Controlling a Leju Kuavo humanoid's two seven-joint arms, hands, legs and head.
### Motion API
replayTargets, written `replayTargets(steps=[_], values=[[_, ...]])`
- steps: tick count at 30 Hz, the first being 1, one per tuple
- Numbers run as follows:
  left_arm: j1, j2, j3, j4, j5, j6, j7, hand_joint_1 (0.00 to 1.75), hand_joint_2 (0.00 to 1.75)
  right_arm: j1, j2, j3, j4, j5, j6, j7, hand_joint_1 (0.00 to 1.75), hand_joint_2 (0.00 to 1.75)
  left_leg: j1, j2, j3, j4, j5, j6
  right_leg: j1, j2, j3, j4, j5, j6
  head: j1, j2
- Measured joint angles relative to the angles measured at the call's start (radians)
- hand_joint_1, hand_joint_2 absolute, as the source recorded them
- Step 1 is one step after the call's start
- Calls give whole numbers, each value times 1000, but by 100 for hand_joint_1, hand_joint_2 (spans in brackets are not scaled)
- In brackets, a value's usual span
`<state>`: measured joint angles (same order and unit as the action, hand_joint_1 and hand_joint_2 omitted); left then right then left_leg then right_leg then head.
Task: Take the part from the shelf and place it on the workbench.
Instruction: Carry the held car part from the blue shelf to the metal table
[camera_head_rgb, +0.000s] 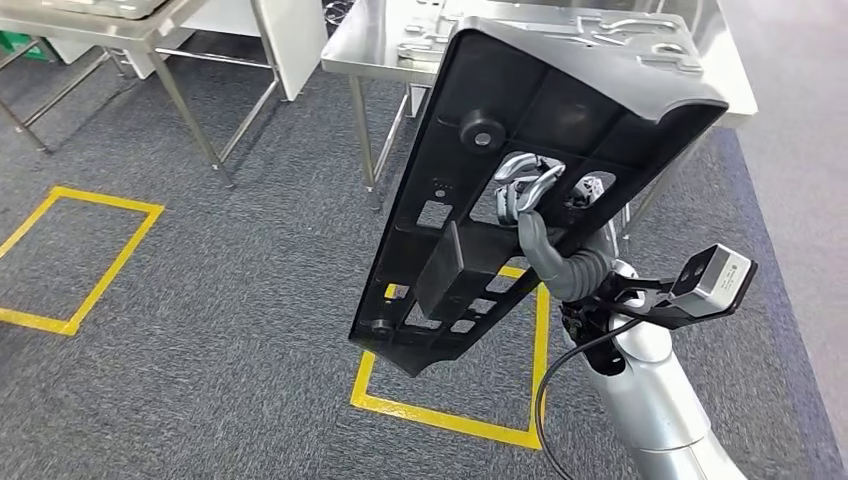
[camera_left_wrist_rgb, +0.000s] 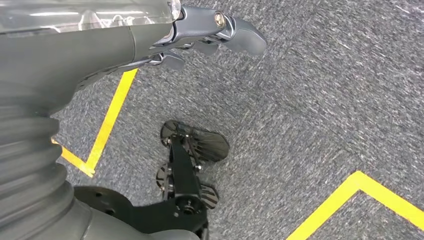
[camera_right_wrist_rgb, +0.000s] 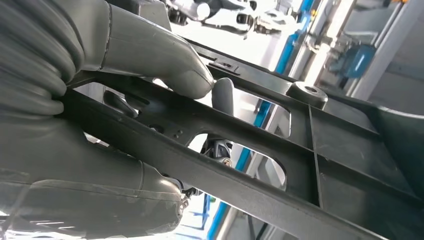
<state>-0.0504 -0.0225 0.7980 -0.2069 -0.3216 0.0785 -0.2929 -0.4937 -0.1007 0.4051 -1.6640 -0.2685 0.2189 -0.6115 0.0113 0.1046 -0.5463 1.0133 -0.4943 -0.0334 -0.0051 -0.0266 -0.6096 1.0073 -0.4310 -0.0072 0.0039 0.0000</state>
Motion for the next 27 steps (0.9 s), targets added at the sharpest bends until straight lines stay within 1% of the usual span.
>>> replayTargets(steps=[1, 2, 3, 4, 5, 6, 7, 8, 9, 10, 11, 13, 14, 15, 16, 17, 18, 19, 20, 21, 22, 23, 24, 25, 26, 27], values=[[-1, 0, 0, 0, 0, -3, -2, 0, 175, -1, 0, -2, 0, 0, 1, 0, 175, 175, 3, -22, -11, 31, -22, -4, -3, 11, 2, -3, 3, -6, -2, 0], [0, 0, 0, 0, 0, -7, -4, 0, 175, -1, 1, -2, -1, 0, 3, 0, 175, 175, 5, -52, -35, 86, -53, -8, -5, 22, 4, -5, 4, -10, -5, 0], [1, 0, 0, 0, 0, -11, -6, 0, 175, -1, 2, -3, 0, 1, 5, -1, 175, 175, 6, -76, -67, 155, -87, -9, -5, 33, 3, -5, 5, -12, -7, 0], [4, 1, 0, 0, 0, -13, -8, 0, 175, 1, 3, -3, 0, 1, 8, -1, 175, 175, 7, -88, -102, 225, -114, -11, -3, 46, 3, -5, 5, -14, -8, 0], [6, 1, 0, 0, 0, -16, -11, 0, 175, 3, 3, -3, 2, 2, 10, -1, 175, 175, 7, -94, -127, 271, -123, -11, -2, 61, 3, -4, 5, -14, -9, 0], [8, 2, 0, 0, -1, -19, -14, 0, 175, 4, 3, -3, 2, 2, 11, -1, 175, 175, 7, -96, -136, 279, -112, -10, -1, 75, 3, -3, 5, -14, -9, 0], [9, 2, 0, 0, -1, -23, -17, 0, 175, 5, 3, -3, 3, 4, 12, -1, 175, 175, 7, -98, -126, 246, -81, -7, 0, 87, 3, -2, 5, -14, -9, 0], [9, 2, 0, 0, -1, -27, -21, 0, 175, 6, 4, -3, 3, 6, 11, -1, 175, 175, 7, -102, -100, 180, -40, -2, 0, 98, 4, 0, 5, -14, -9, 0], [8, 3, 0, 0, -2, -33, -24, 0, 175, 6, 4, -4, 3, 9, 11, -1, 175, 175, 6, -111, -70, 109, -6, 5, 1, 107, 5, 1, 4, -13, -9, 0], [6, 4, 0, 0, -3, -37, -27, 0, 175, 6, 4, -5, 3, 13, 9, -1, 175, 175, 5, -119, -47, 49, 18, 11, 2, 114, 3, 3, 4, -10, -9, 0], [4, 5, 0, 0, -4, -41, -30, 0, 175, 6, 5, -6, 3, 18, 6, -2, 175, 175, 2, -125, -33, 13, 28, 17, 2, 120, 1, 4, 4, -5, -9, 0], [0, 7, 0, 0, -7, -47, -36, 0, 175, 8, 5, -8, 3, 28, 0, -2, 175, 175, -2, -128, -29, -4, 28, 25, 0, 128, -4, 3, 6, 7, -9, 0], [-1, 7, 0, 0, -8, -49, -39, 0, 175, 8, 5, -8, 3, 33, -2, -3, 175, 175, -1, -125, -27, -8, 32, 31, -1, 125, -4, 3, 5, 13, -9, 0], [-1, 7, 0, 0, -10, -50, -41, 0, 175, 8, 5, -9, 3, 37, -4, -4, 175, 175, 1, -122, -24, -13, 36, 38, -1, 110, -8, 12, -2, 18, -8, 0], [-1, 7, 0, 0, -11, -50, -42, 0, 175, 6, 5, -10, 3, 40, -6, -5, 175, 175, 4, -118, -21, -19, 39, 44, 0, 90, -19, 37, -20, 22, -6, 0], [0, 7, 0, 0, -12, -50, -43, 0, 175, 5, 5, -10, 3, 43, -6, -6, 175, 175, 7, -114, -19, -24, 41, 49, 0, 67, -40, 83, -46, 26, -5, 0], [1, 7, 0, 0, -12, -50, -44, 0, 175, 5, 5, -10, 3, 46, -7, -7, 175, 175, 6, -111, -19, -25, 40, 52, -1, 49, -71, 147, -78, 30, -3, 0], [3, 8, 0, 0, -13, -50, -44, 0, 175, 6, 5, -10, 3, 49, -9, -8, 175, 175, 6, -107, -19, -25, 39, 53, -4, 41, -106, 216, -107, 34, -2, 0], [5, 8, 0, 0, -15, -49, -44, 0, 175, 8, 6, -9, 3, 52, -11, -8, 175, 175, 6, -104, -18, -24, 38, 52, -7, 38, -132, 269, -122, 37, -3, 0], [6, 8, 0, 0, -17, -49, -44, 0, 175, 10, 7, -8, 3, 55, -14, -9, 175, 175, 6, -101, -17, -24, 36, 51, -11, 36, -143, 288, -119, 40, -2, 0], [7, 8, 0, 0, -19, -48, -44, 0, 175, 11, 7, -8, 3, 57, -18, -9, 175, 175, 6, -98, -14, -24, 34, 49, -13, 34, -132, 266, -98, 42, -2, 0], [7, 8, 0, 0, -21, -48, -44, 0, 175, 11, 8, -8, 3, 60, -21, -10, 175, 175, 6, -97, -10, -24, 31, 46, -15, 30, -101, 205, -63, 41, -2, 0], [7, 8, 0, 0, -22, -48, -44, 0, 175, 11, 8, -8, 3, 62, -24, -11, 175, 175, 6, -95, -6, -23, 28, 42, -16, 23, -62, 129, -32, 39, -2, 0], [7, 8, 0, 0, -23, -48, -44, 0, 175, 11, 9, -8, 3, 63, -26, -12, 175, 175, 4, -94, -3, -22, 24, 36, -14, 18, -28, 63, -10, 35, -2, 0], [7, 8, 0, 0, -23, -48, -44, 0, 175, 11, 10, -8, 2, 64, -27, -13, 175, 175, 2, -93, -1, -21, 20, 30, -11, 13, -6, 20, 0, 30, -3, 0], [7, 9, 0, 0, -24, -48, -44, 0, 175, 12, 11, -8, 1, 65, -29, -14, 175, 175, 0, -92, 0, -20, 16, 24, -8, 12, 2, 2, -2, 24, -3, 0]])
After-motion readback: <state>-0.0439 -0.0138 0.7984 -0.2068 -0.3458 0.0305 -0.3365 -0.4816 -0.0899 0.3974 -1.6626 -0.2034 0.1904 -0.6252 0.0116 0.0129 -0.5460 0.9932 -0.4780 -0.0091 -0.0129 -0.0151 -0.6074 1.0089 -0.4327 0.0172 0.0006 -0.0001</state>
